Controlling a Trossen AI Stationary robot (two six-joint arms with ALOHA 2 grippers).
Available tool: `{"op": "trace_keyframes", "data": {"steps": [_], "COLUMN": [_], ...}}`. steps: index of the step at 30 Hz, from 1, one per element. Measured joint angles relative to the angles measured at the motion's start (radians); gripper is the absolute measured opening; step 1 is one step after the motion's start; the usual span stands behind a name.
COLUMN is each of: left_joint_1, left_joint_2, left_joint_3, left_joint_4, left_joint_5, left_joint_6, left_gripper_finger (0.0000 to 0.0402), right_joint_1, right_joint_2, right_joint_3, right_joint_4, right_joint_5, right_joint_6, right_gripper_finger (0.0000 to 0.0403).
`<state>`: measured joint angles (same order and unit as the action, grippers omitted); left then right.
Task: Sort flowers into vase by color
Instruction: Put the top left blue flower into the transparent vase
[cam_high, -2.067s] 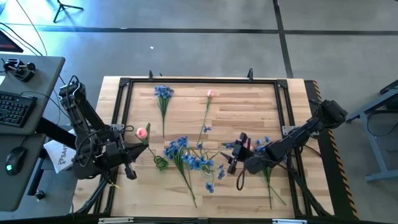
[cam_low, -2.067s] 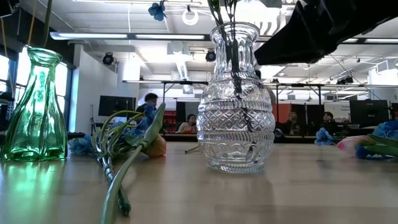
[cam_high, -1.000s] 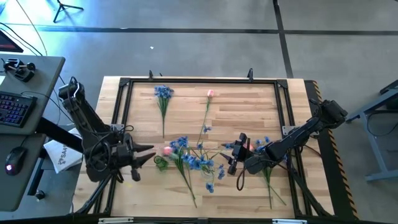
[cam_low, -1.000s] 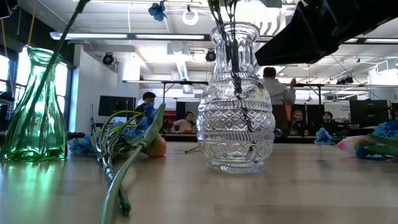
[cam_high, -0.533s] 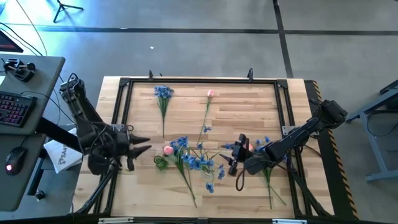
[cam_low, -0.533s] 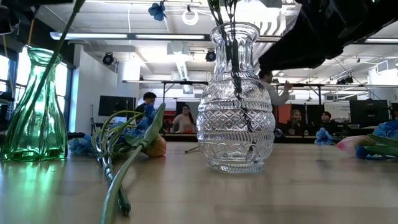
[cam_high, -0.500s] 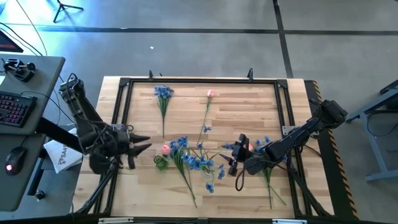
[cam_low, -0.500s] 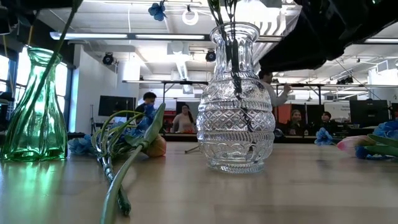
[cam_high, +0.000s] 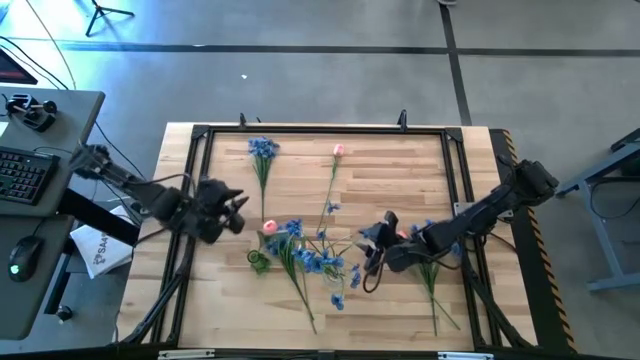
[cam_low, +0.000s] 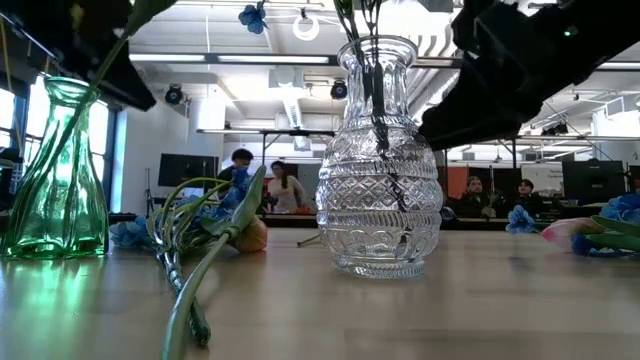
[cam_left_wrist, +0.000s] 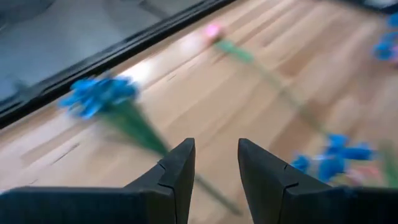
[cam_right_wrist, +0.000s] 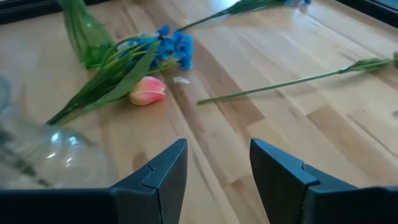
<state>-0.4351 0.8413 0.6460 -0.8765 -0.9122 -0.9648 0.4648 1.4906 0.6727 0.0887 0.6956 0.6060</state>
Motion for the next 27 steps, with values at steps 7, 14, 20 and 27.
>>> {"op": "trace_keyframes", "data": {"steps": [7, 14, 20, 27], "left_joint_1": [0.191, 0.304, 0.396, 0.464], "left_joint_2": [-0.001, 0.0, 0.0, 0.0], "left_joint_3": [-0.022, -0.151, -0.269, -0.346], "left_joint_4": [-0.005, 0.079, 0.291, 0.478], "left_joint_5": [0.061, 0.118, 0.207, 0.255], "left_joint_6": [0.105, 0.077, 0.114, 0.175], "left_gripper_finger": [0.0108, 0.0108, 0.0108, 0.0108], "right_joint_1": [-0.065, -0.115, -0.138, -0.158], "right_joint_2": [0.0, 0.0, 0.0, 0.0], "right_joint_3": [0.0, 0.0, 0.0, 0.0], "right_joint_4": [-0.003, -0.07, -0.092, -0.106], "right_joint_5": [-0.023, -0.058, -0.059, -0.058], "right_joint_6": [0.062, 0.146, 0.176, 0.183], "right_gripper_finger": [0.0169, 0.018, 0.0219, 0.024]}}
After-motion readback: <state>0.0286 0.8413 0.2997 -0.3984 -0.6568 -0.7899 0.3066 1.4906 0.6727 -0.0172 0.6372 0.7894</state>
